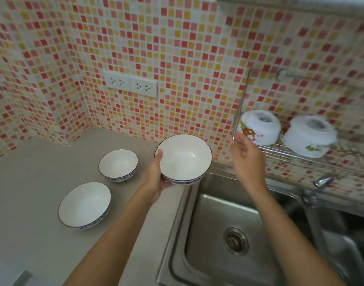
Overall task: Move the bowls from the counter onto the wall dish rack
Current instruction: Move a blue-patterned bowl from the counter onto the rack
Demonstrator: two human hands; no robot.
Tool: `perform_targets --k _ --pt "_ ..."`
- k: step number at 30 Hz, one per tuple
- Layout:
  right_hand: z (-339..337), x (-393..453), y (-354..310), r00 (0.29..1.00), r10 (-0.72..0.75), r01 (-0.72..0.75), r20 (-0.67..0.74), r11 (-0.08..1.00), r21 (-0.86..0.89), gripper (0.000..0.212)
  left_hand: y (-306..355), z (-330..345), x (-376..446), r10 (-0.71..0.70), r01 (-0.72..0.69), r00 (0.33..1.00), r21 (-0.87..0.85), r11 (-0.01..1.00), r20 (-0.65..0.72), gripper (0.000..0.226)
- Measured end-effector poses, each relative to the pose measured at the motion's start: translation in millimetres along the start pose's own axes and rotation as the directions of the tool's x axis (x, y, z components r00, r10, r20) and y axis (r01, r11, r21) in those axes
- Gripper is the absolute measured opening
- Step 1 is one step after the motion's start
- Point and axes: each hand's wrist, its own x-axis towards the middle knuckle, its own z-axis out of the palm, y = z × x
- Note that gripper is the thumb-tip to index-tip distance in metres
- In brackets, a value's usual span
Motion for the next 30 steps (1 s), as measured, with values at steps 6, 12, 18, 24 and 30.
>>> perform_targets --k 6,12,18,24,30 --pt "-59.3 35.0 44.1 0.966 -0.229 0.168 -0.122 0.909 -0.381 0.043 9.6 53.6 -3.8 0.054 -0.062 0.995 0.092 0.994 0.087 0.043" --pt "-96.6 34.7 123.4 0.959 -0.276 0.146 -0.07 0.687 -0.712 0.048 3.3 88.0 -12.6 0.084 -0.103 0.984 0.11 0.989 0.159 0.048" --pt "-94.1 36.1 122.2 0.957 -0.281 0.147 -0.072 0.683 -0.716 0.047 7.0 127.0 -17.4 0.125 -0.141 0.97 0.066 0.988 0.207 0.044" --pt "-129.6 50.0 112.3 0.976 -0.194 0.213 0.095 0.796 -0.567 0.053 34.2 189.7 -9.8 0.182 -0.215 0.96 0.141 0.966 0.212 0.053" --pt "-126.0 47.0 111.6 0.962 -0.266 0.254 0.059 0.796 -0.55 0.042 51.0 246.4 5.9 0.335 -0.394 0.913 0.289 0.873 0.232 0.073"
